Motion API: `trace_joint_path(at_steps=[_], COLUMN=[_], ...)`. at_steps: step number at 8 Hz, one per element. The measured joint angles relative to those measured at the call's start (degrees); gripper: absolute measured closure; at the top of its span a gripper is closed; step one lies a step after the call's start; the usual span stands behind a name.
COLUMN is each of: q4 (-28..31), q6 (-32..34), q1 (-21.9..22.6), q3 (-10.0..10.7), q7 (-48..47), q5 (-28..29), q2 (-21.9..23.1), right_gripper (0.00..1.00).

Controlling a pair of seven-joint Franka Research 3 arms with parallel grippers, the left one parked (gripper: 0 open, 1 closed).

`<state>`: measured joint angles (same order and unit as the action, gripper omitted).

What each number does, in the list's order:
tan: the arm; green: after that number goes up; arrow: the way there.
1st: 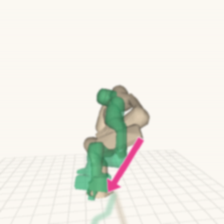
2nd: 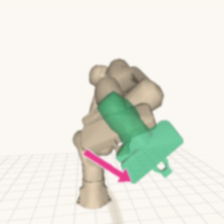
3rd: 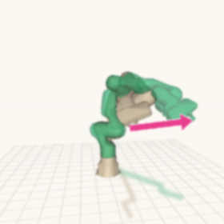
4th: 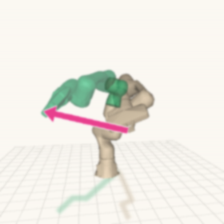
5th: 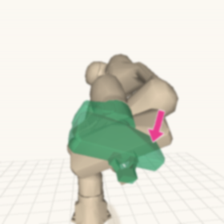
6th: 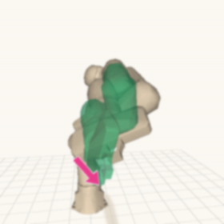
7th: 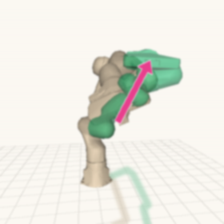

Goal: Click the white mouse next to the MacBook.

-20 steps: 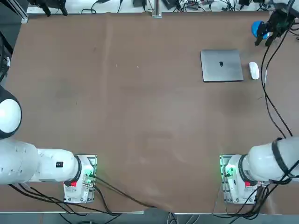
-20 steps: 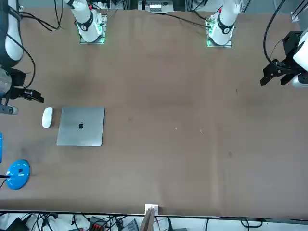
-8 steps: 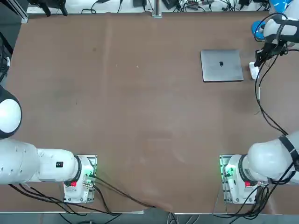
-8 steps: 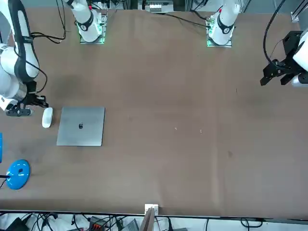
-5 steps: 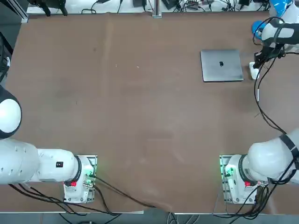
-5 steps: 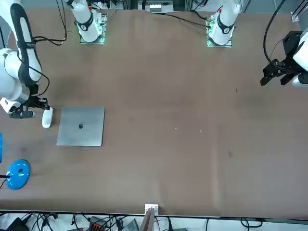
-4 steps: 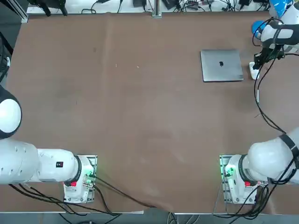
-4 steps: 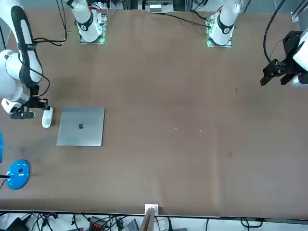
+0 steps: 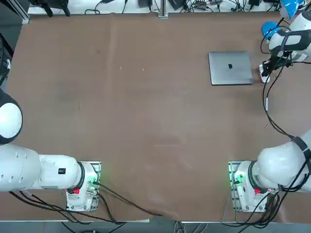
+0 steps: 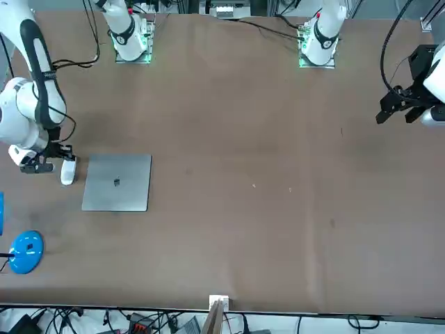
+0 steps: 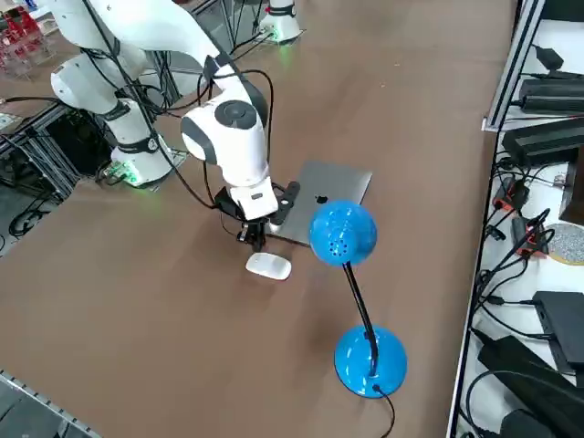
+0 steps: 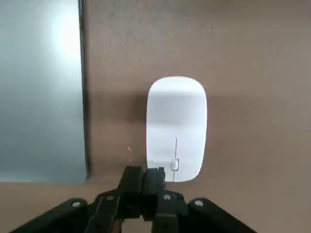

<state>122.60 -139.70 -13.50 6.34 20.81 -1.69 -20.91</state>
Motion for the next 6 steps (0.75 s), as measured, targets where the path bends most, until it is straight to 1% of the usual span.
trace_joint_path(at_steps=[6], q4=[0.0], q6=[-1.5], q1=[-0.4], q3=[0.0], q7=[0.0], q5=[0.0], q2=[-1.7], right_gripper=[0.99])
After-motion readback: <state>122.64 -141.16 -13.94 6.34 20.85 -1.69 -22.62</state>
